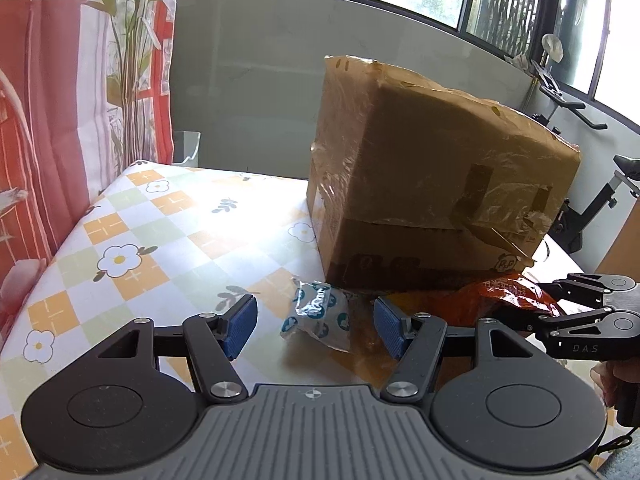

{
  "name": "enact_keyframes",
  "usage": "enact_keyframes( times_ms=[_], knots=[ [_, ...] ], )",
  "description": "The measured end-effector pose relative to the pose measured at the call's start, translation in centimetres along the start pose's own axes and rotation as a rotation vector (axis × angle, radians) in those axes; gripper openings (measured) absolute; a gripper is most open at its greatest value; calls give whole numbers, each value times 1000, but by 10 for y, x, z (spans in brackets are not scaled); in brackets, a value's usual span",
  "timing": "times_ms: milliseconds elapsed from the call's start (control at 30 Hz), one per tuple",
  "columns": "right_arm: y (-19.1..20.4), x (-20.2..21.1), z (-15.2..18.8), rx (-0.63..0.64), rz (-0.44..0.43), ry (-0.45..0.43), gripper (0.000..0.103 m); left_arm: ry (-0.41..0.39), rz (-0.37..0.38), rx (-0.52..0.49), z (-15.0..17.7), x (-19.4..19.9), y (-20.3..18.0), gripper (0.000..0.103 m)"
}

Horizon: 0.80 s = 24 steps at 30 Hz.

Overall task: Organize snacks
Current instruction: 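Move both tools down to the pile, right tool reaching the orange chip bag, then grasp the orange chip bag with right tool while left tool grasps the clear brown packet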

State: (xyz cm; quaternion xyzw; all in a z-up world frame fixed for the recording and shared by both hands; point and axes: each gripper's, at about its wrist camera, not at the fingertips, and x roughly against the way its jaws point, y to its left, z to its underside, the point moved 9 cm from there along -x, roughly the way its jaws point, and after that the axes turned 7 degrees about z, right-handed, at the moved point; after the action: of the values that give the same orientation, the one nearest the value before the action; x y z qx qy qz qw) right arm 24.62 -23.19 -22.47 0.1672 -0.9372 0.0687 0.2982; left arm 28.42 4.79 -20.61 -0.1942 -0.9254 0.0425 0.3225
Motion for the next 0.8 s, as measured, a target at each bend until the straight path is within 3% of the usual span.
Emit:
enact_keyframes(
  times_ms=[333, 567, 800],
  knots=[
    [-18, 40, 23, -124, 28, -33, 58, 51, 58, -12, 26, -15, -44, 67],
    [-4, 43, 30, -122, -48, -17, 53, 70, 76, -10, 36, -20, -61, 67],
    [15, 46, 29, -131, -140, -23, 52, 74, 43, 7, 35, -19, -52, 67]
  ],
)
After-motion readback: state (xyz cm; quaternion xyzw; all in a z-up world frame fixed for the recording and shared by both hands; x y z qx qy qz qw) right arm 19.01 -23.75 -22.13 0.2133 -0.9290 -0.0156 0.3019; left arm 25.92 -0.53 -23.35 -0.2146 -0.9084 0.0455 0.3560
